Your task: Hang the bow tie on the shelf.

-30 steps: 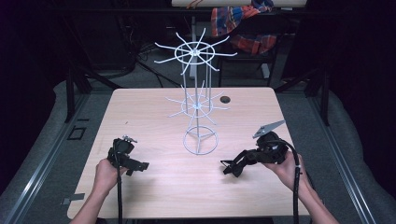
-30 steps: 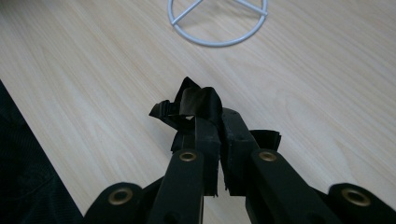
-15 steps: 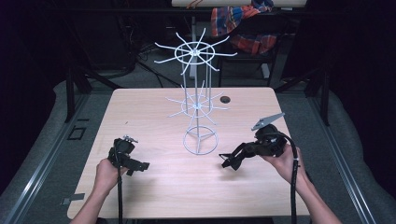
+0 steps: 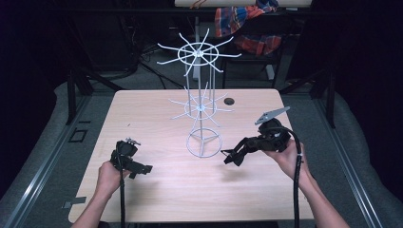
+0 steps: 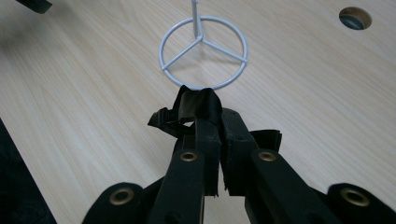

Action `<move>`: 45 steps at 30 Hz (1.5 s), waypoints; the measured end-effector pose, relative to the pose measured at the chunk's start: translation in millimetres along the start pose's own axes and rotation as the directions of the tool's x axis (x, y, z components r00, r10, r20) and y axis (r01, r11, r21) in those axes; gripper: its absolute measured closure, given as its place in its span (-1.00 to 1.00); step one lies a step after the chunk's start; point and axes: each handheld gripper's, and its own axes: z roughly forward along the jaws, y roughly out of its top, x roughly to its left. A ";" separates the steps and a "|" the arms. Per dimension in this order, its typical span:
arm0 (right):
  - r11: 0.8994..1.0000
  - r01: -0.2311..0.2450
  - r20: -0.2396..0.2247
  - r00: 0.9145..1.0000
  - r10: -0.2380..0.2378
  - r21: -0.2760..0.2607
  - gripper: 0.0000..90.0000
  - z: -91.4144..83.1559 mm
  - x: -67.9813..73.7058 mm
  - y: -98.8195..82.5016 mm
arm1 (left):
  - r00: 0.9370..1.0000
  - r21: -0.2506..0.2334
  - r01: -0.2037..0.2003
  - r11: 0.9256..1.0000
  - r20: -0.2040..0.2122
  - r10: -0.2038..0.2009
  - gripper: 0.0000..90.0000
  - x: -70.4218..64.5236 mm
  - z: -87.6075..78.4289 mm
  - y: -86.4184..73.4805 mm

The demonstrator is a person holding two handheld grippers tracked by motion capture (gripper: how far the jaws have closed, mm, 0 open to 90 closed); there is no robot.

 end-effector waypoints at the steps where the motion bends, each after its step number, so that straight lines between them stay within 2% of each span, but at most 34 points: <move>1: 1.000 0.004 0.001 1.000 -0.004 0.000 0.94 -0.6 -0.1 1.7 | 1.000 -0.001 0.001 1.000 0.001 -0.001 -1.00 -0.2 0.1 0.0; 12: 0.999 0.018 -0.003 1.000 -0.018 -0.036 0.94 -4.1 2.1 19.8 | 1.000 -0.003 0.003 1.000 0.002 -0.003 -1.00 0.6 0.6 0.0; 26: 0.997 0.033 0.004 0.999 -0.033 -0.067 0.94 -10.2 4.0 31.6 | 1.000 0.001 -0.002 1.000 0.002 0.002 -1.00 0.1 1.4 0.6; 45: 0.995 0.023 0.042 0.999 -0.019 -0.096 0.94 -18.0 -13.4 56.2 | 1.000 0.004 -0.003 1.000 0.004 0.003 -1.00 -0.4 2.1 0.9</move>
